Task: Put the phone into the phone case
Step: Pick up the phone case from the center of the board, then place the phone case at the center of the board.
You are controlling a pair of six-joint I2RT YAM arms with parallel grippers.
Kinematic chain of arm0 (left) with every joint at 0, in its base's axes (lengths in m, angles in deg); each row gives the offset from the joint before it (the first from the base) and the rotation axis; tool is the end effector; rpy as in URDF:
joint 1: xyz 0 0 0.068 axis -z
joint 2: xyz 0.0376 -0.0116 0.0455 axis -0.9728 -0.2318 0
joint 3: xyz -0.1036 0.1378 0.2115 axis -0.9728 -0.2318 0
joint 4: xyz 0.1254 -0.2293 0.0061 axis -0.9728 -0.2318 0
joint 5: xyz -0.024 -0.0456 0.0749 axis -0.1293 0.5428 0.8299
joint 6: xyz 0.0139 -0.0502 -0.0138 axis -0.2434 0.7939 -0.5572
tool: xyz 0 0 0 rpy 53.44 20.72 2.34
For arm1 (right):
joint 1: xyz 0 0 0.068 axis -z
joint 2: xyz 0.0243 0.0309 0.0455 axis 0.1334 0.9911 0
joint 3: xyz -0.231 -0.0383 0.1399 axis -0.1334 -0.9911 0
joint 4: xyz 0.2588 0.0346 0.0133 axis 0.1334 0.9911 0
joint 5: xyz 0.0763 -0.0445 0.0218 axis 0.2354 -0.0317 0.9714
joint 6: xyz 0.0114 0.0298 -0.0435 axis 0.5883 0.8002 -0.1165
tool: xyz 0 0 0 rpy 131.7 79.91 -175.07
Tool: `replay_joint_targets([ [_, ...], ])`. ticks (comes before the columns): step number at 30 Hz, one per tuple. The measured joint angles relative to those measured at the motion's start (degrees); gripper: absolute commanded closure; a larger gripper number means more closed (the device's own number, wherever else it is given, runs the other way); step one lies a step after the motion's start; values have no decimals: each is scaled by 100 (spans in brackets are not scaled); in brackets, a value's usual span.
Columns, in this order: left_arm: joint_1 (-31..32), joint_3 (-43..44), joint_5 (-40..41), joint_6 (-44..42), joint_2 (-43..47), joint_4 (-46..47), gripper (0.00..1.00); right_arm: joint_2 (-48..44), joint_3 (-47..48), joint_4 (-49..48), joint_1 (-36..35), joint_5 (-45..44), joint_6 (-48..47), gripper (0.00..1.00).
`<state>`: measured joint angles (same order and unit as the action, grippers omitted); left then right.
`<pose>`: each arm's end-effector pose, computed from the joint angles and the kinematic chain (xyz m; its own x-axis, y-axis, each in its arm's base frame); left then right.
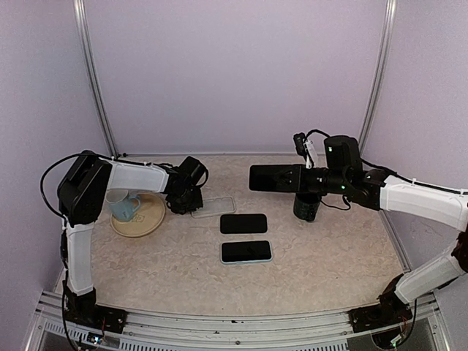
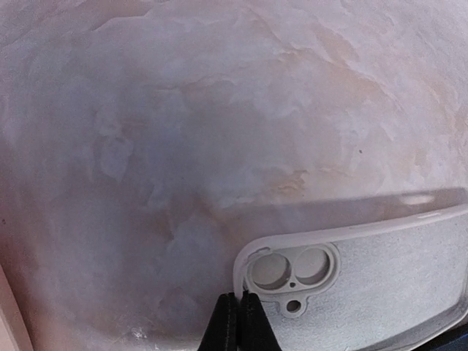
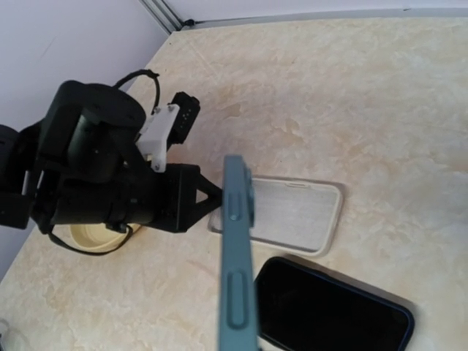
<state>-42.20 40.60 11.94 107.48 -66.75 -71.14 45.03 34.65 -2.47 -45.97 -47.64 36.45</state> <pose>0.3596 -0.2351 0.1397 -0.8529 -0.1790 -0.4904 -0.1391 0.9833 -0.1170 0.2399 0.1997 0.2983 -0.6524 0.1424 -0.7443 -0.4979 0.6598 0.5627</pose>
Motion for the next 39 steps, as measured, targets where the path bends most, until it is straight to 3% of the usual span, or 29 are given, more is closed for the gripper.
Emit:
replay_joint_targets([
  [16, -284, 15, 4, 271, 39, 144, 100, 0, -22, 2, 0, 7, 0, 100],
  [25, -229, -282, -179, 254, 922, 376, 100, 35, -11, 7, 0, 57, -24, 100],
  [39, 184, -2337, -247, 210, 2758, 149, 100, 627, 302, 46, -177, 719, 129, 100],
])
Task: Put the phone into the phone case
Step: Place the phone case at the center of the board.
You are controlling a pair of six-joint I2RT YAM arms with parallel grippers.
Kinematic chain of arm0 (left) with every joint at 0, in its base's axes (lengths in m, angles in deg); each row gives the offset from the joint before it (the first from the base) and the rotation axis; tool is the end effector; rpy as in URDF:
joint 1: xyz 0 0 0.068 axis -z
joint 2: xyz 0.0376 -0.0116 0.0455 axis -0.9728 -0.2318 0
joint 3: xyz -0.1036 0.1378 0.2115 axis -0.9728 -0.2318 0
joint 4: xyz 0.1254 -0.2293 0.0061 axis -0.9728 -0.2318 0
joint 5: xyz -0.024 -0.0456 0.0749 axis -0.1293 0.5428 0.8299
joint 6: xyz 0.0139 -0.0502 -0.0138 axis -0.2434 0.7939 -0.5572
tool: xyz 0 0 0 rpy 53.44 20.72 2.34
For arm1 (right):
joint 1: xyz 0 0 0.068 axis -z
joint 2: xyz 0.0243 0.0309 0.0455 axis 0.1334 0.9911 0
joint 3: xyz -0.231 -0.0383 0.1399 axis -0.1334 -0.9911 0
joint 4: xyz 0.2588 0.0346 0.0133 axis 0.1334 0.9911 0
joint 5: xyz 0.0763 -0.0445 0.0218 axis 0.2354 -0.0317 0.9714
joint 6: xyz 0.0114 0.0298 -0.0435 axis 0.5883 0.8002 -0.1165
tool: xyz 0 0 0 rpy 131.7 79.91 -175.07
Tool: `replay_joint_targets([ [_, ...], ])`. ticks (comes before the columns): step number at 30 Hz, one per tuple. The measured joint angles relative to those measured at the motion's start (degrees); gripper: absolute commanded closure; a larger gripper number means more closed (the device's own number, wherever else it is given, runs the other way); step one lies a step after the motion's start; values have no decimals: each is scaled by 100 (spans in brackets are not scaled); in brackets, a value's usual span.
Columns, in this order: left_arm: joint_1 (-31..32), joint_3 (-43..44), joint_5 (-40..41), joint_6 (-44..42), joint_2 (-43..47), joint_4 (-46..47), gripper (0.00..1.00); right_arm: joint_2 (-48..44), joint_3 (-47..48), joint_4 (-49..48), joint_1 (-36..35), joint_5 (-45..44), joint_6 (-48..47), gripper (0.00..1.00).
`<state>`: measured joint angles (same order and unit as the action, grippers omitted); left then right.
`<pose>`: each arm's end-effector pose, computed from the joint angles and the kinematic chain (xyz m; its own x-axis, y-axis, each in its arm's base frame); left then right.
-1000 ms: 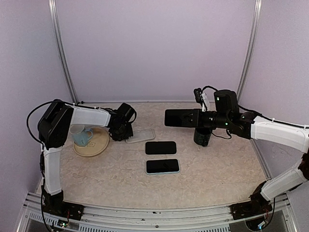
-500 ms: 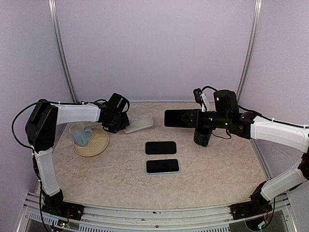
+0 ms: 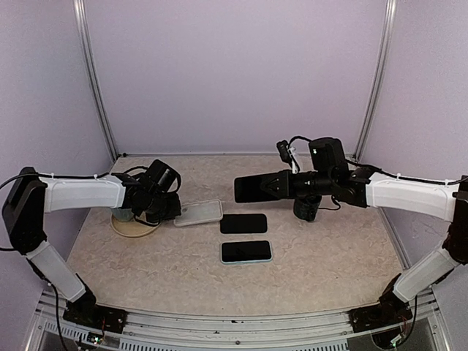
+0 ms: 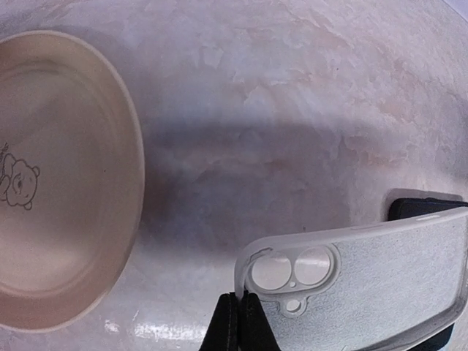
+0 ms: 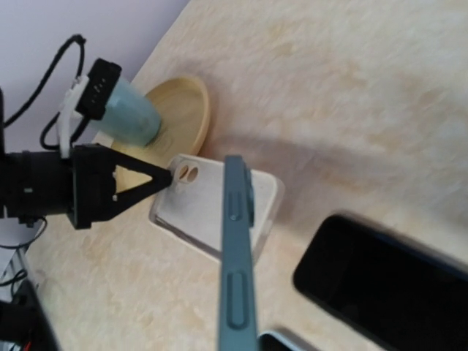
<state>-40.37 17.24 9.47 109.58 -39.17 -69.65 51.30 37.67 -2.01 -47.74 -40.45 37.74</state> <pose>0.2670 -0.1861 0.1970 -0.8288 -0.2146 -0.5168 -0.1077 0.9674 -0.2291 0.2478 0.2246 0.2832 -0.7365 0.0534 -0.6743 -0.5247 0.5840 0.6194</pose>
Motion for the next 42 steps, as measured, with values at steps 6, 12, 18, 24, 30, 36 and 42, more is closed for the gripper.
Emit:
replay_joint_targets([
  [6, 160, -708, 39, 68, 616, -66, 100, 437, 170, 0, -278, 192, 160, 100],
  [12, 505, -1248, 111, 247, 817, -149, 100, 1036, 483, -2, -472, 422, 378, 100],
  [18, 929, -1665, 201, 605, 848, -149, 100, 1464, 605, -70, -669, 678, 649, 100],
  [24, 1132, -1840, 304, 870, 848, -105, 93, 1864, 728, -229, -820, 922, 920, 100],
  [30, 1198, -1895, 348, 1047, 984, -28, 82, 2140, 793, -490, -903, 1139, 1239, 100],
  [36, 1209, -1917, 350, 1147, 1261, 11, 58, 2310, 800, -612, -973, 1228, 1493, 100],
  [42, 1207, -1963, 431, 1257, 1574, 66, 32, 2516, 855, -732, -1027, 1290, 1718, 100],
])
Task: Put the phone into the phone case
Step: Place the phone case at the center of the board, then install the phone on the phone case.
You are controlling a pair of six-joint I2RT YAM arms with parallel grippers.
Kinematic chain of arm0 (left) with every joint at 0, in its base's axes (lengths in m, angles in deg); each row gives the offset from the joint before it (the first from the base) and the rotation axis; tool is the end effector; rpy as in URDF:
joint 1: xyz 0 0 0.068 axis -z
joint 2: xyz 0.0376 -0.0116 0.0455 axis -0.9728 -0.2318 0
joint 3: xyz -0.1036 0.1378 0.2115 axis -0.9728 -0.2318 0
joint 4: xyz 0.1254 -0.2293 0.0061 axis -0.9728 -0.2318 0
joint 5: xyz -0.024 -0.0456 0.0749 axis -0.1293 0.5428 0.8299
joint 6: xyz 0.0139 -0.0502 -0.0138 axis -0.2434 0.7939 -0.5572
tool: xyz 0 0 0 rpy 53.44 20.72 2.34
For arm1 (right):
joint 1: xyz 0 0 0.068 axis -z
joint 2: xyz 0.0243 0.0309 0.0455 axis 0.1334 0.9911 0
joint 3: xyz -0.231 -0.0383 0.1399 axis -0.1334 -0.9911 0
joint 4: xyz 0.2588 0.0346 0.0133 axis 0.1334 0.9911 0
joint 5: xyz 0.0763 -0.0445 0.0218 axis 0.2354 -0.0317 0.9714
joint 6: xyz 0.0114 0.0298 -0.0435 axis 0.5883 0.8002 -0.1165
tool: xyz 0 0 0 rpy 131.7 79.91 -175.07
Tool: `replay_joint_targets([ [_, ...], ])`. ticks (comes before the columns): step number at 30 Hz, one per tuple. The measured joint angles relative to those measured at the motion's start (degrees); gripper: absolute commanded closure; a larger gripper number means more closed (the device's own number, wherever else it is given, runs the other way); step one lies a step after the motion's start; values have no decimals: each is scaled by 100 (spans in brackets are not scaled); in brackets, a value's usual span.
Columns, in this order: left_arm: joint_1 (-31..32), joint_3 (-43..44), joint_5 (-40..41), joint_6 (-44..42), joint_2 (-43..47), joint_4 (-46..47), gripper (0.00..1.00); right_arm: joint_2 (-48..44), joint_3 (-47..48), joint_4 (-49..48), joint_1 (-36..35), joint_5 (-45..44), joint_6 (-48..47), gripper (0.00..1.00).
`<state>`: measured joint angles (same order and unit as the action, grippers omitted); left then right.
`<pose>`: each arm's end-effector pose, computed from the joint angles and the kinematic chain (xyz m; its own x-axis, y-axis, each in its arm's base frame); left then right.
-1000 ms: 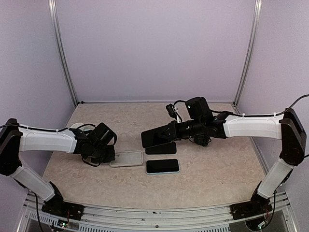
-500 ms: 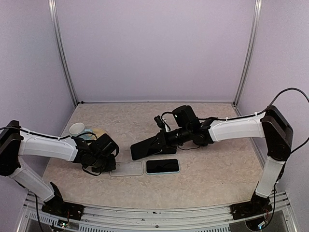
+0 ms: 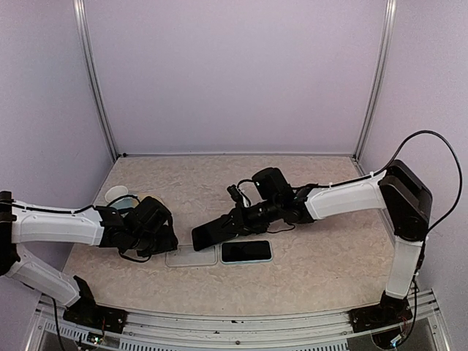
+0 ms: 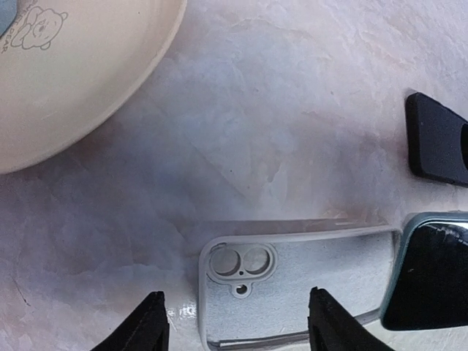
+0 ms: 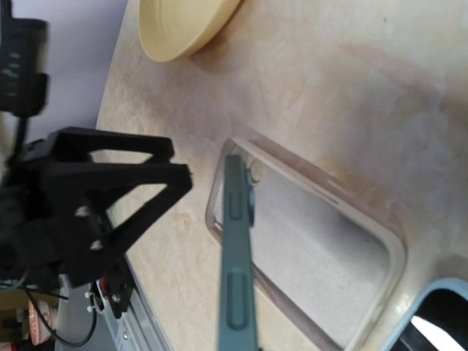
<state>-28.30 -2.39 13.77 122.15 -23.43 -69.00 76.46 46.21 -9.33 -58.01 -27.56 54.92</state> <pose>0.1681 -0.1733 0.1717 -0.8416 -0.2391 -0.4842 -0.1247 0.9585 -0.2565 0.2488 0.3306 0.1894 -0.9495 -0.1329 -0.2843 -0.3132 0.4582 0.8319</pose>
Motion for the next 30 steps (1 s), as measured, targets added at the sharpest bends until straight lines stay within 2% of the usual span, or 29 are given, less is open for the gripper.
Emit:
replay_joint_targets([
  [6, -195, -229, -63, 66, 299, 254, 18, 282, 181, -74, -109, 57, 179, 100],
  [10, -483, -627, -267, 127, 605, 531, 2, 466, 337, -142, -166, 129, 310, 100],
  [19, -870, -1427, -870, 291, 1054, 1486, 1, 813, 426, -350, -214, 323, 627, 100],
  [30, -894, -1644, -1233, 391, 1069, 2398, 1, 1209, 715, -490, -236, 516, 909, 100],
])
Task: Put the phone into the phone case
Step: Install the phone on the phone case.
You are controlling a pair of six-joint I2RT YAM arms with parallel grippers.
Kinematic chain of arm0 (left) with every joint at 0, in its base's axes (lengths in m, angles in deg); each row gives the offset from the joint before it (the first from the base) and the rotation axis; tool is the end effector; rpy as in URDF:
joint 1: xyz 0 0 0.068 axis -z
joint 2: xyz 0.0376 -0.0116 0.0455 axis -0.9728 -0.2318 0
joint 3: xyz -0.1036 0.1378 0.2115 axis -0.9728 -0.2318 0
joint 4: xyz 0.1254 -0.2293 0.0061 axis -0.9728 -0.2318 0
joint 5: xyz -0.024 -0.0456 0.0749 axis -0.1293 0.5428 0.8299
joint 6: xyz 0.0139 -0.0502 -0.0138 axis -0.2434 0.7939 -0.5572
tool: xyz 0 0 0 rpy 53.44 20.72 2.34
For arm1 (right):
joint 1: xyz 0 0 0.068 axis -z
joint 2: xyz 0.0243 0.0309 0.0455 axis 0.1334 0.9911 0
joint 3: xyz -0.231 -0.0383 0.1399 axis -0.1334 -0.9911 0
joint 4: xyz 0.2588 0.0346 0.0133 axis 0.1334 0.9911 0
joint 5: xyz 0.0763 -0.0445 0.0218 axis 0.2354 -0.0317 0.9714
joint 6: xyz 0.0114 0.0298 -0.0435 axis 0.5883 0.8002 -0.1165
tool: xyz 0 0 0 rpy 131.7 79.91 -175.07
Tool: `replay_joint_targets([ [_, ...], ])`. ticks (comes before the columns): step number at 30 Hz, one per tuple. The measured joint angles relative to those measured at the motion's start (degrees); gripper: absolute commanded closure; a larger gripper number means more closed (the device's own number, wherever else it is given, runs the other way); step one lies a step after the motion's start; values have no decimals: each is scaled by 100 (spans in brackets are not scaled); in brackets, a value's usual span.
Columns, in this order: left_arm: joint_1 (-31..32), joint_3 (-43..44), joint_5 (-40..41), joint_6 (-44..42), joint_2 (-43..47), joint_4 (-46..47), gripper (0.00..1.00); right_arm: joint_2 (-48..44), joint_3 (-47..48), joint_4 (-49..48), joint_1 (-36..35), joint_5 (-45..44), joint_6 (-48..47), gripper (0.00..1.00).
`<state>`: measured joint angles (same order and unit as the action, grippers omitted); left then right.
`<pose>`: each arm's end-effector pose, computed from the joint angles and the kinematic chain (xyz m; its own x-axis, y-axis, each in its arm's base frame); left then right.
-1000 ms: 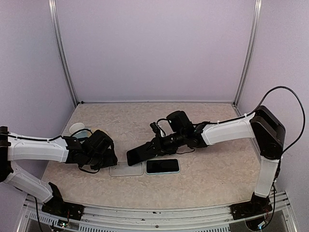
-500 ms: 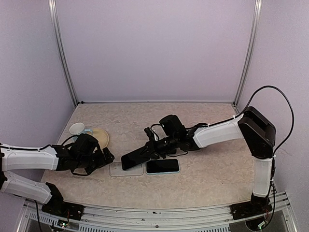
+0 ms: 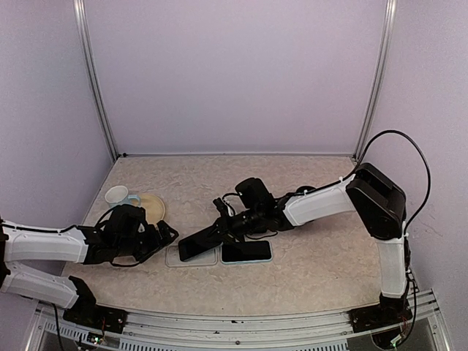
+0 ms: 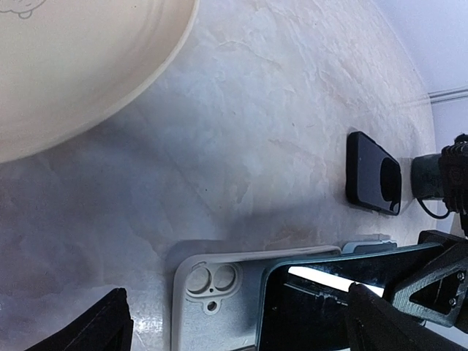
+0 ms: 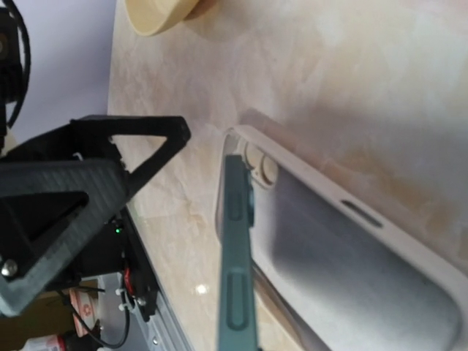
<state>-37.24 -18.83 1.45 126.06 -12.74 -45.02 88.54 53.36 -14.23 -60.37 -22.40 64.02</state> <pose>0.1648 -0.1316 0.1537 -0.7732 -0.4739 -0.4214 -0.1497 0.7821 -0.6049 0.2561 0.3726 0.1485 -0.9793 -0.1681 -0.1129 -0.1755 0.4265 0.8873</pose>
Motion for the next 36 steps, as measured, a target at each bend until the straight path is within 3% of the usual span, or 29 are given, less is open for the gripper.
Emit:
replay_joint_targets([
  [36, 511, -323, -55, 466, -503, 1029, 1, 664, 22, -964, -4, 433, 970, 100],
])
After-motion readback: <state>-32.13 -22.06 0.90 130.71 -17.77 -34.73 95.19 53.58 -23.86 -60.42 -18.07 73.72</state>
